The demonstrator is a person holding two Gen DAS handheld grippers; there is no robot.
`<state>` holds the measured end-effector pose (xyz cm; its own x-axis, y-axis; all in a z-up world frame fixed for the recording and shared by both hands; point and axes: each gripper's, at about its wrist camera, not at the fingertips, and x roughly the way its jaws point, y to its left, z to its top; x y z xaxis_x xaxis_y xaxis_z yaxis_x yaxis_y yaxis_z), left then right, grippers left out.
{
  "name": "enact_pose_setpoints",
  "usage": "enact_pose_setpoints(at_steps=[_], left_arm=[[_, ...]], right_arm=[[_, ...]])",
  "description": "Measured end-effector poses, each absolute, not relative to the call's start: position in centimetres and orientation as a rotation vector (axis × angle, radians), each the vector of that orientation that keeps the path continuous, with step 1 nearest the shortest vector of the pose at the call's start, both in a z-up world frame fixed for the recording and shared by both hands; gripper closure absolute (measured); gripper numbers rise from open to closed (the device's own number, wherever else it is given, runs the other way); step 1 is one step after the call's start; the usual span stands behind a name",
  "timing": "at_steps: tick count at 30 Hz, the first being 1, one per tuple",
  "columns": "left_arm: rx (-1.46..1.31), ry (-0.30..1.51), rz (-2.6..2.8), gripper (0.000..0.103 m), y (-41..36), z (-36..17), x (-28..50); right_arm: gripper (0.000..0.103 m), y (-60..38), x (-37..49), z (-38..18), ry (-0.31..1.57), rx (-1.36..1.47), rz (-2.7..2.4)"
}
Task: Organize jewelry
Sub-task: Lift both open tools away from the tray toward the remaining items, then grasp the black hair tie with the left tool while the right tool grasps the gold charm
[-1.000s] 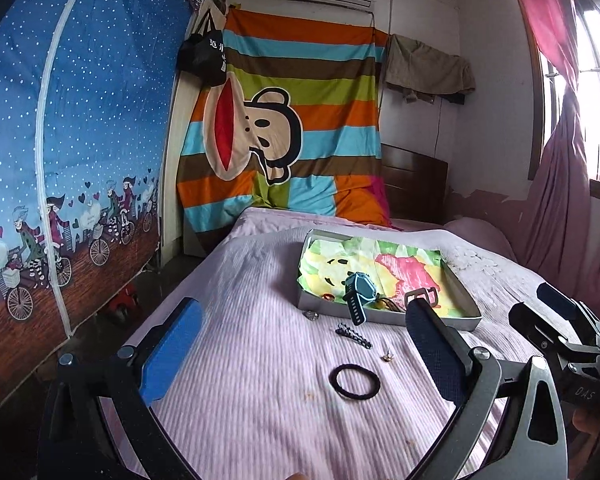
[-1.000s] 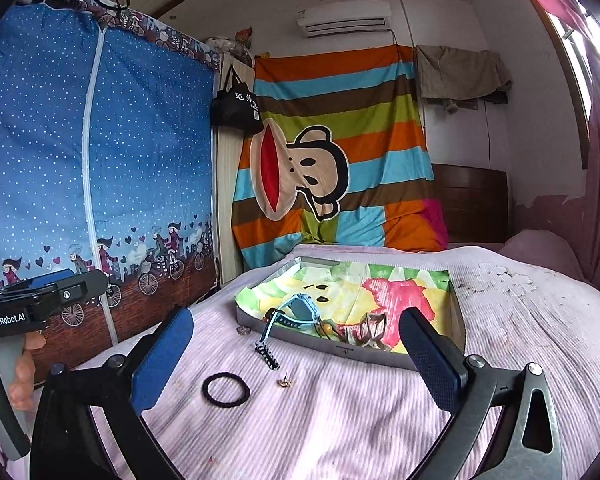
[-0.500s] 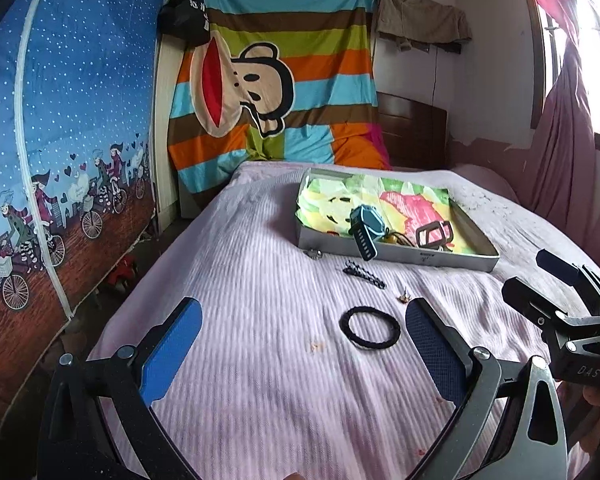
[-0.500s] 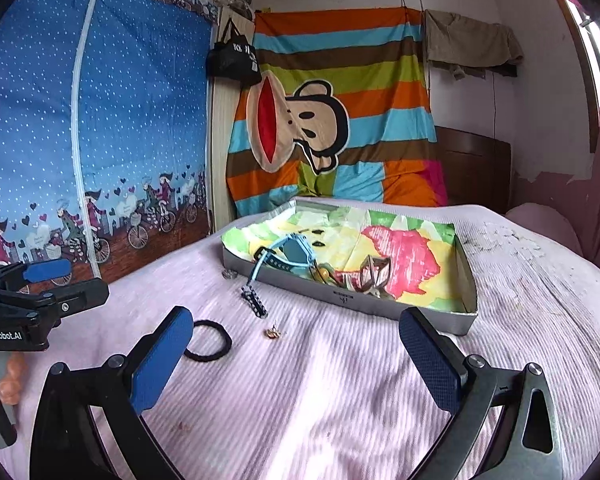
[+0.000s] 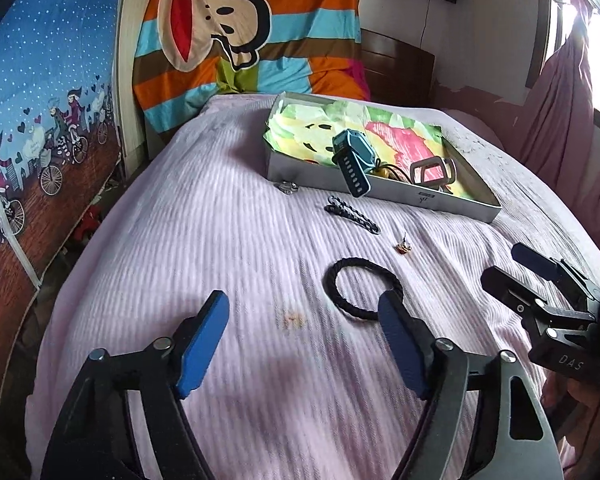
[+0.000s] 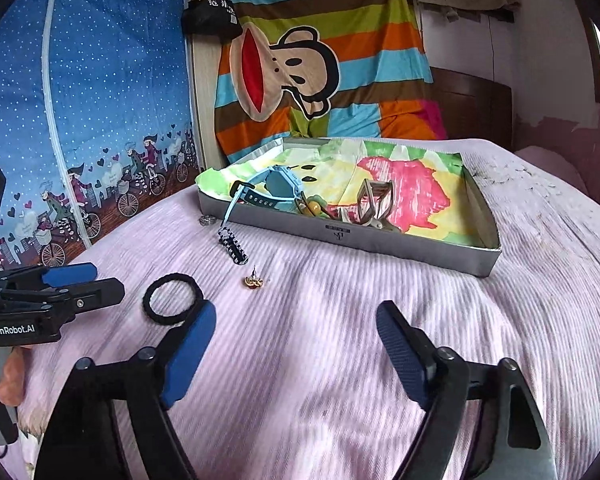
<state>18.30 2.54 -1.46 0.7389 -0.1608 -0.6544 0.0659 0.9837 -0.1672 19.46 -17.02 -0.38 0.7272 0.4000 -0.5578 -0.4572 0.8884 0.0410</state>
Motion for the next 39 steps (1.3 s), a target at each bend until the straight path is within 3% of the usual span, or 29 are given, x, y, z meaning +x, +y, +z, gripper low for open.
enact_pose_setpoints(at_steps=[2, 10, 18, 33, 36, 39], left_arm=[[-0.137, 0.753, -0.148, 0.052, 2.2, -1.8, 18.9], [-0.186, 0.828, -0.180, 0.068, 2.9, -3.3, 20.6], [-0.195, 0.864, -0.204, 0.072, 3.1, -3.8, 21.9], [-0.151, 0.852, -0.183, 0.078, 2.0, -5.1, 22.7], [-0.152, 0.845, -0.178, 0.082, 1.9, -5.3, 22.7], [-0.158, 0.847, -0.180, 0.090, 1.9, -5.4, 22.8]], right_arm=[[0.035, -16.7, 19.8, -0.9, 0.606, -0.103, 0.487], [0.053, -15.5, 21.1, -1.6, 0.619, -0.108, 0.543], [0.067, -13.9, 23.3, -1.9, 0.634, -0.116, 0.606], [0.076, -12.2, 26.1, -4.2, 0.737, -0.127, 0.672], [0.076, -12.2, 26.1, -4.3, 0.743, -0.119, 0.681], [0.087, -12.3, 26.1, -4.4, 0.742, -0.114, 0.686]])
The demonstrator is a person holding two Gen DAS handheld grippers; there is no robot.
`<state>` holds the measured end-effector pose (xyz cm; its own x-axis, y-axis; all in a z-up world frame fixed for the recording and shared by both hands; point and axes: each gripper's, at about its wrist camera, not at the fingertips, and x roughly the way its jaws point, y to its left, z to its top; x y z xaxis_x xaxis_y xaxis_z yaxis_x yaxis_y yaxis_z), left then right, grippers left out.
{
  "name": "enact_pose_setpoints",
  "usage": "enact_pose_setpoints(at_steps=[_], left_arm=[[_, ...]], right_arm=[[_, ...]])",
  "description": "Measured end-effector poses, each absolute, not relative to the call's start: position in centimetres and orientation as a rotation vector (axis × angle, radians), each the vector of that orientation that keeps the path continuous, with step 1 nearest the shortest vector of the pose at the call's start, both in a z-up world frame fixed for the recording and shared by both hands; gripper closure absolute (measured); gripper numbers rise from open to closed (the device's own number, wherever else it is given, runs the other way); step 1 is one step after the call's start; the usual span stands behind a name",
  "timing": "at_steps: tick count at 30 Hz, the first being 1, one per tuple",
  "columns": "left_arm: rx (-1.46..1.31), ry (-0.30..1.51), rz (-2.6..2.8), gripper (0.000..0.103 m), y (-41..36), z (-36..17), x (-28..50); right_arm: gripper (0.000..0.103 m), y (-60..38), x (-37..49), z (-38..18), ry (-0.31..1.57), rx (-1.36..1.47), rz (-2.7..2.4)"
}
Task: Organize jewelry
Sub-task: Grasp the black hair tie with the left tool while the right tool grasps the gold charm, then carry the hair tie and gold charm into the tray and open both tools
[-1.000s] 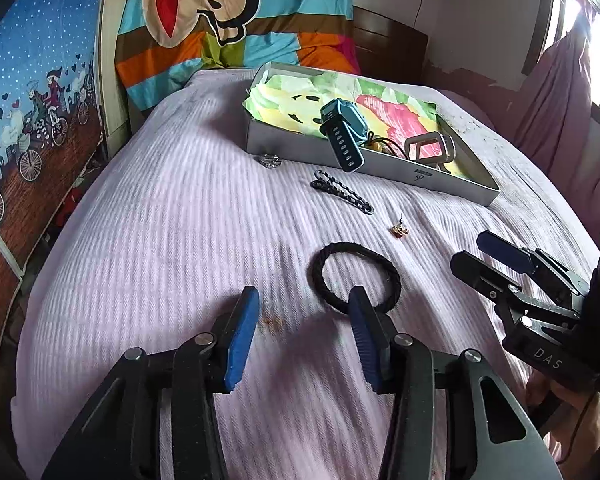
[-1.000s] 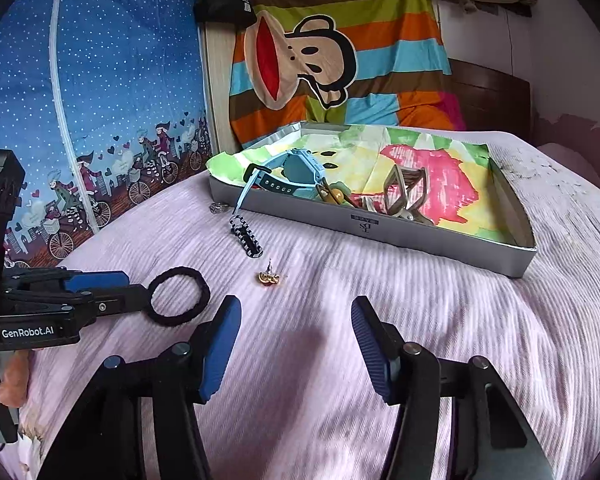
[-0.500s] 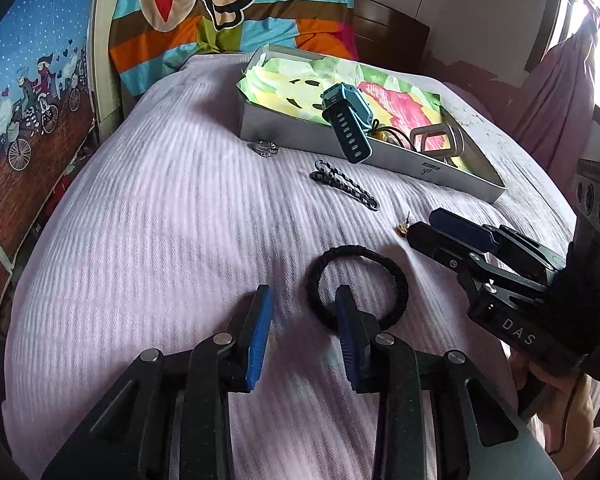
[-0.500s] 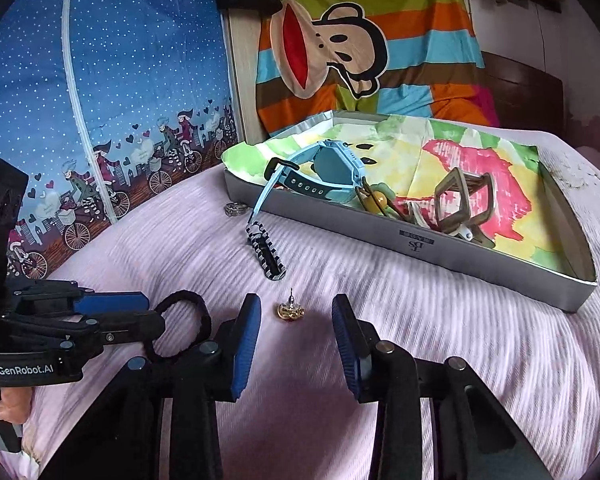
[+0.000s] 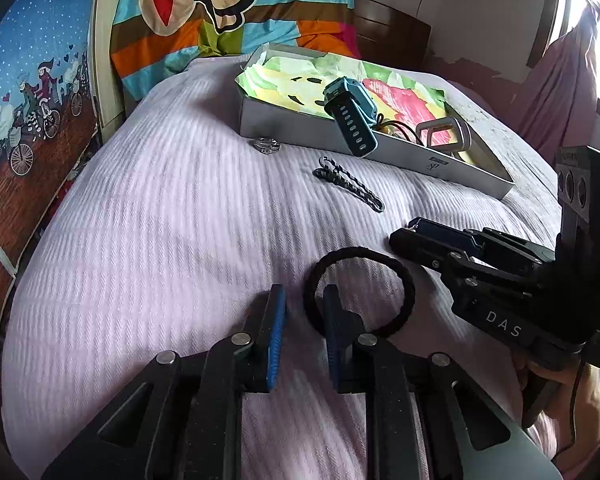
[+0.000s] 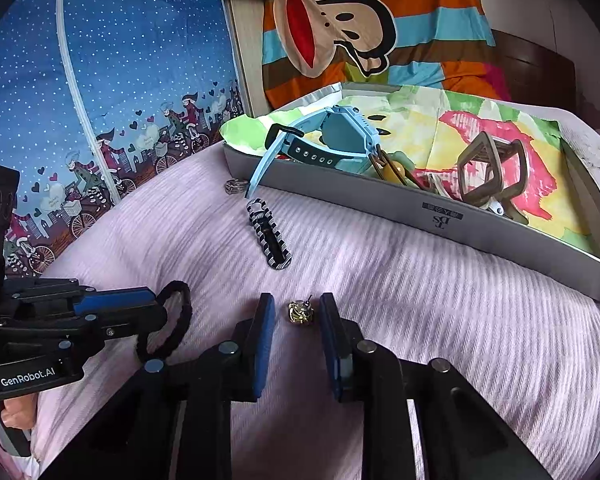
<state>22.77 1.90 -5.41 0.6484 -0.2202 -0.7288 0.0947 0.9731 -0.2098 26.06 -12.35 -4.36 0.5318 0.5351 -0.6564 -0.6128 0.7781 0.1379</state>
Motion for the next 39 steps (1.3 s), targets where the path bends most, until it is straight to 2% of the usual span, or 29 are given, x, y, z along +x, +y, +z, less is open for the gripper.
enact_pose_setpoints(at_steps=[2, 8, 21, 30, 39], left_arm=[[-0.164, 0.850, -0.187, 0.096, 1.9, -5.5, 22.8], [-0.186, 0.841, -0.203, 0.100, 2.1, -5.3, 22.7], [-0.145, 0.771, -0.163, 0.100, -0.2, -1.6, 23.7], [-0.164, 0.680, -0.137, 0.100, -1.9, 3.1, 28.3], [-0.163, 0.692, -0.145, 0.100, -4.9, 2.7, 34.2]], right_arm=[[0.090, -12.3, 26.0, -4.4, 0.740, -0.116, 0.687], [0.090, -12.6, 25.7, -4.3, 0.721, -0.105, 0.688], [0.091, -16.3, 25.1, -0.8, 0.582, -0.008, 0.621], [0.091, -20.0, 27.4, 2.4, 0.454, 0.009, 0.490], [0.091, -24.2, 31.0, 1.6, 0.471, 0.068, 0.385]])
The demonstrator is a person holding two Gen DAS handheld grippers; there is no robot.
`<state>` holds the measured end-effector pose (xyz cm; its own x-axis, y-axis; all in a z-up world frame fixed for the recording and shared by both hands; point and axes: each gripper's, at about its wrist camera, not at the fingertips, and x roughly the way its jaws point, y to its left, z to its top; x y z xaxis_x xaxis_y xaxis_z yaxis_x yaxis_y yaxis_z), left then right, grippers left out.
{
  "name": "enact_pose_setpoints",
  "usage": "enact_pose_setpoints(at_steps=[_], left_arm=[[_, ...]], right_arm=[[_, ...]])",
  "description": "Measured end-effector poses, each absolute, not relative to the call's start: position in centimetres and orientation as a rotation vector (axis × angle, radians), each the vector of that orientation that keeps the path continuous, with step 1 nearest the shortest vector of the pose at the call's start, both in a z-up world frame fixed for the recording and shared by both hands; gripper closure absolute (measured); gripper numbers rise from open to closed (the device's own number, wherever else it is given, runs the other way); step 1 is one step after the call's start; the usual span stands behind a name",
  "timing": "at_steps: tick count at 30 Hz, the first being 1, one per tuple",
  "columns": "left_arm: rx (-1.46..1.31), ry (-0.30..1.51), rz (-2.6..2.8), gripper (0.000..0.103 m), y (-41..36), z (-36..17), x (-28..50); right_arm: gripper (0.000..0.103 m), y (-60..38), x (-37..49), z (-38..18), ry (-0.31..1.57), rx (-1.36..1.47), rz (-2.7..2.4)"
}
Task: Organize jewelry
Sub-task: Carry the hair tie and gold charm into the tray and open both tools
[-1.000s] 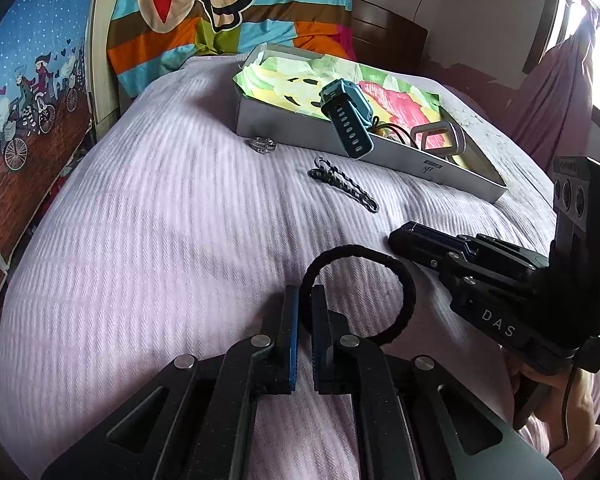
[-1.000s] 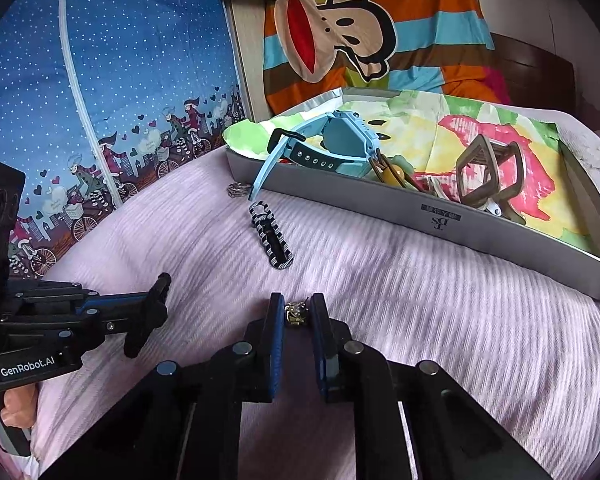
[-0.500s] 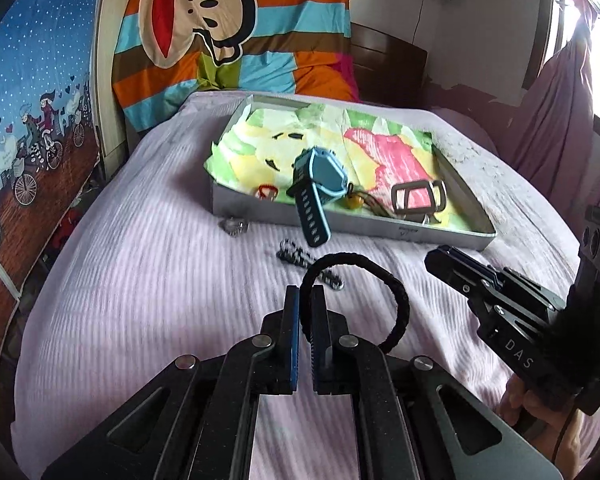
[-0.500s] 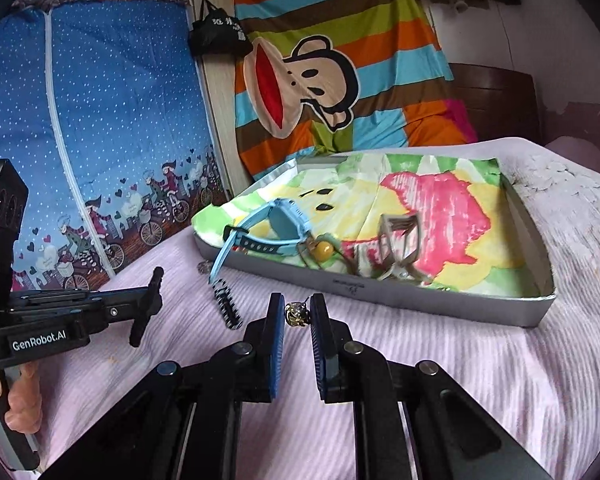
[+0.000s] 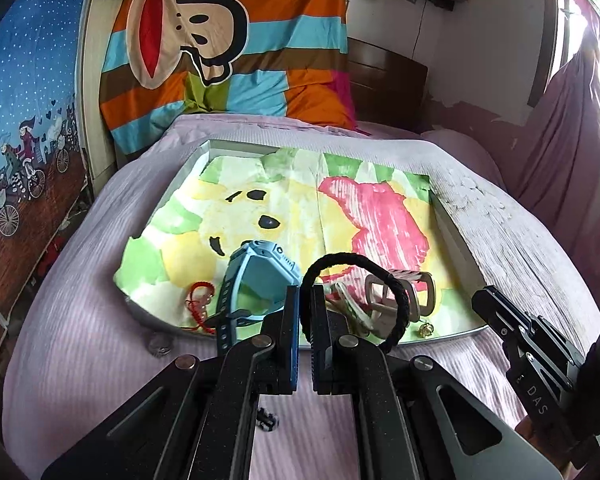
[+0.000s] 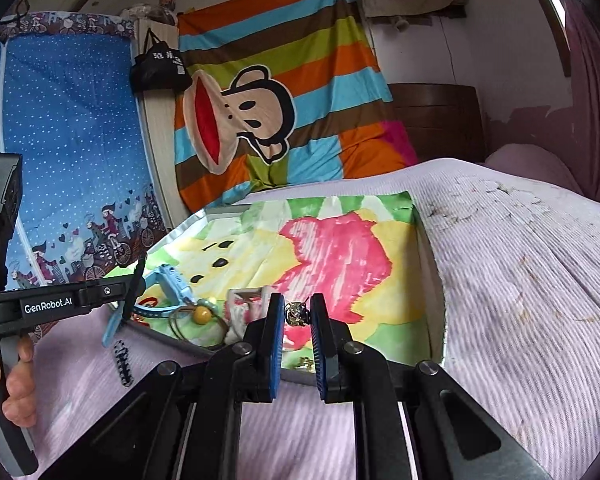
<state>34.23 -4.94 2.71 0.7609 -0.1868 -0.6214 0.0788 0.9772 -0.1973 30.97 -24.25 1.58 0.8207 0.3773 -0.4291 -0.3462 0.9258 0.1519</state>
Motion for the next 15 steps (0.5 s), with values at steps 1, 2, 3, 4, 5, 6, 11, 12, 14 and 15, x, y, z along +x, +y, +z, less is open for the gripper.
enact_pose_setpoints(at_steps=[1, 2, 3, 4, 5, 6, 11, 12, 14, 15], left_arm=[[-0.160, 0.700, -0.145, 0.100, -5.2, 2.4, 34.7], [-0.150, 0.707, -0.144, 0.100, -5.6, 2.0, 35.2], [-0.136, 0.715, -0.138, 0.100, -6.1, 1.7, 35.7], [-0.122, 0.725, -0.132, 0.100, -6.4, 1.3, 36.1], [-0.107, 0.737, -0.126, 0.100, -6.7, 1.0, 36.6], [-0.097, 0.751, -0.121, 0.100, -6.9, 0.4, 37.0], [-0.044, 0.793, -0.091, 0.100, -7.3, -1.5, 38.4], [-0.042, 0.798, -0.090, 0.100, -7.2, -1.7, 38.6], [-0.051, 0.814, -0.094, 0.100, -7.0, -2.2, 38.8], [-0.058, 0.820, -0.099, 0.100, -6.9, -2.4, 38.9]], right_arm=[[0.091, -24.5, 31.4, 1.3, 0.479, 0.074, 0.375], [0.091, -24.7, 31.7, 1.0, 0.490, 0.077, 0.366], [0.091, -24.8, 32.0, 0.7, 0.503, 0.077, 0.360], [0.091, -24.7, 32.3, 0.3, 0.515, 0.076, 0.358], [0.091, -24.7, 32.6, 0.0, 0.524, 0.075, 0.359], [0.091, -24.5, 32.7, -0.3, 0.533, 0.071, 0.360], [0.091, -23.8, 33.3, -1.1, 0.570, 0.036, 0.358], [0.091, -23.6, 33.4, -1.4, 0.581, 0.030, 0.359], [0.090, -23.6, 33.6, -1.6, 0.593, 0.026, 0.360], [0.090, -23.6, 33.6, -1.6, 0.594, 0.028, 0.361]])
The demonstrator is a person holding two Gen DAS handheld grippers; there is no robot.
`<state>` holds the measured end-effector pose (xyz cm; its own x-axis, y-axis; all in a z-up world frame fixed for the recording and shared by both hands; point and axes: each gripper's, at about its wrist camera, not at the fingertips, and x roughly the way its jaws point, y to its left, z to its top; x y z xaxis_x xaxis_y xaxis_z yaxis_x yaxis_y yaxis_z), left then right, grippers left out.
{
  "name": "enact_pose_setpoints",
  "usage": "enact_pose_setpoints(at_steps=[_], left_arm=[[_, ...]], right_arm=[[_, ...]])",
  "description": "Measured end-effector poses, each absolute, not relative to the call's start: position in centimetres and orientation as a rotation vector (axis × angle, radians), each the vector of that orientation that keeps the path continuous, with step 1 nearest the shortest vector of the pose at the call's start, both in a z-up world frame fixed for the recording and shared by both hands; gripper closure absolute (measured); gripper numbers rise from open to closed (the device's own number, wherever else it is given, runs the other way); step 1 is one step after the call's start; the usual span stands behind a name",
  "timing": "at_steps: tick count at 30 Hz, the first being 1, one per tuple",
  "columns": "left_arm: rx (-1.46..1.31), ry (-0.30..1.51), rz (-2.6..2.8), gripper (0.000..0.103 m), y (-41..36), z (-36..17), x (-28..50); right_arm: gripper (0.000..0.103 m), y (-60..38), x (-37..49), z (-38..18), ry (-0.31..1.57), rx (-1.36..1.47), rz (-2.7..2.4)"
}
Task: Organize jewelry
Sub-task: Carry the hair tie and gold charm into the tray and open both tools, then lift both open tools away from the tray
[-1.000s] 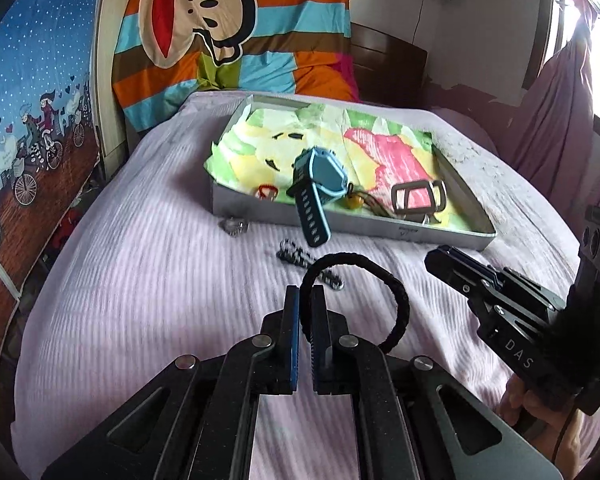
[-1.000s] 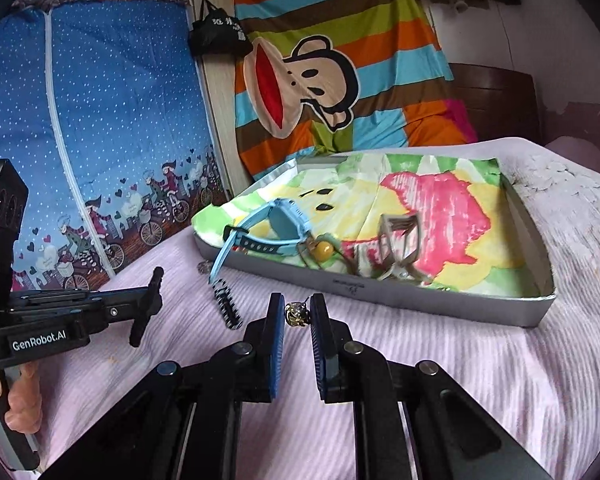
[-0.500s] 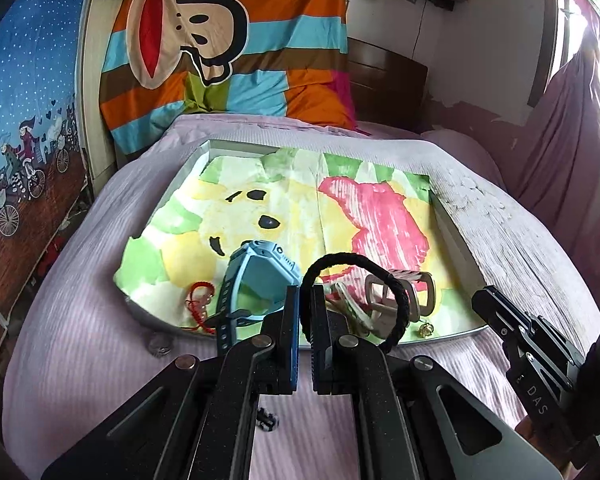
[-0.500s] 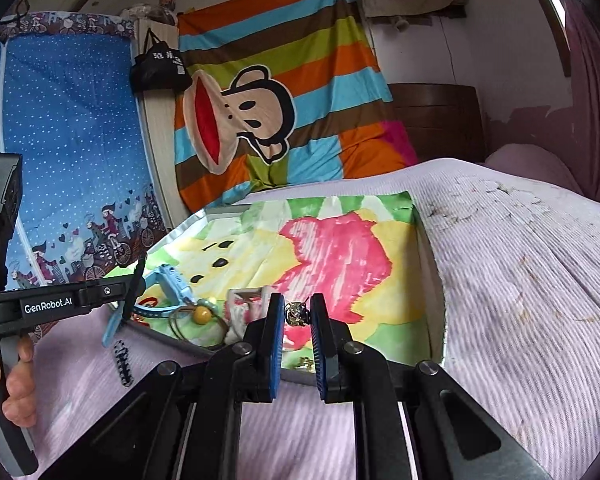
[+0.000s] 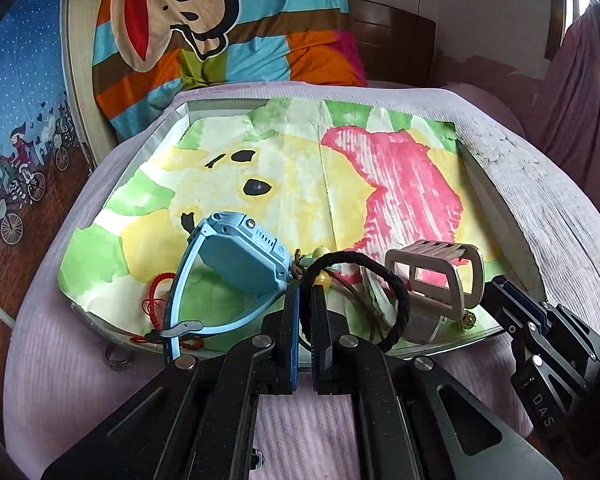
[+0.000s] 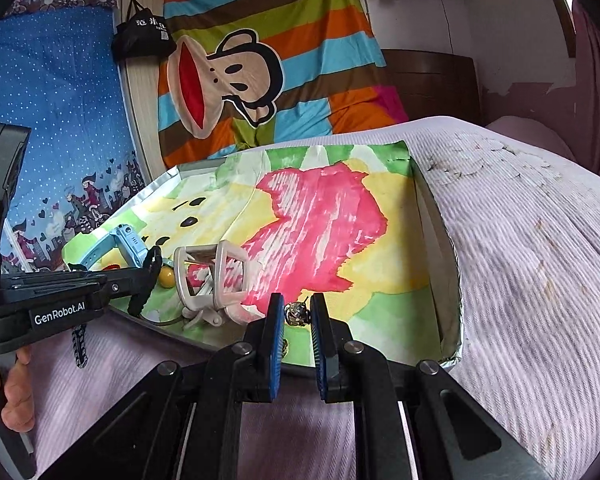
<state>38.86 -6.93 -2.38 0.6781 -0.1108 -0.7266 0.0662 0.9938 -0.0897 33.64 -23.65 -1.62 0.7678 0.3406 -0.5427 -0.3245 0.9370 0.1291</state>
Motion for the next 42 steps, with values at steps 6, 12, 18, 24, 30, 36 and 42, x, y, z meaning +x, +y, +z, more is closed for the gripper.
enact_pose_setpoints(at_steps=[6, 12, 18, 24, 30, 36, 42], left_arm=[[-0.058, 0.829, -0.115, 0.100, -7.4, -2.6, 38.7], [-0.112, 0.809, -0.132, 0.099, -6.8, -2.2, 38.0], [-0.159, 0.764, -0.189, 0.085, -6.3, -1.5, 36.6], [-0.202, 0.662, -0.207, 0.061, -5.4, 0.6, 33.2], [-0.216, 0.524, -0.170, 0.032, -2.7, 3.9, 28.8], [-0.198, 0.431, -0.091, 0.016, -0.2, 5.7, 24.6], [-0.173, 0.346, -0.005, 0.008, 1.5, 6.1, 20.1]], right_arm=[[0.090, -23.4, 33.8, -1.8, 0.598, 0.023, 0.359], [0.088, -23.4, 33.7, -1.7, 0.593, 0.023, 0.360], [0.074, -23.6, 32.8, -1.1, 0.548, 0.023, 0.356], [0.057, -24.5, 30.6, 1.1, 0.428, 0.037, 0.341], [0.021, -24.7, 28.5, 2.9, 0.342, 0.074, 0.342], [0.000, -23.9, 26.0, 3.9, 0.272, 0.106, 0.340], [0.000, -21.8, 22.9, 4.9, 0.202, 0.073, 0.367]])
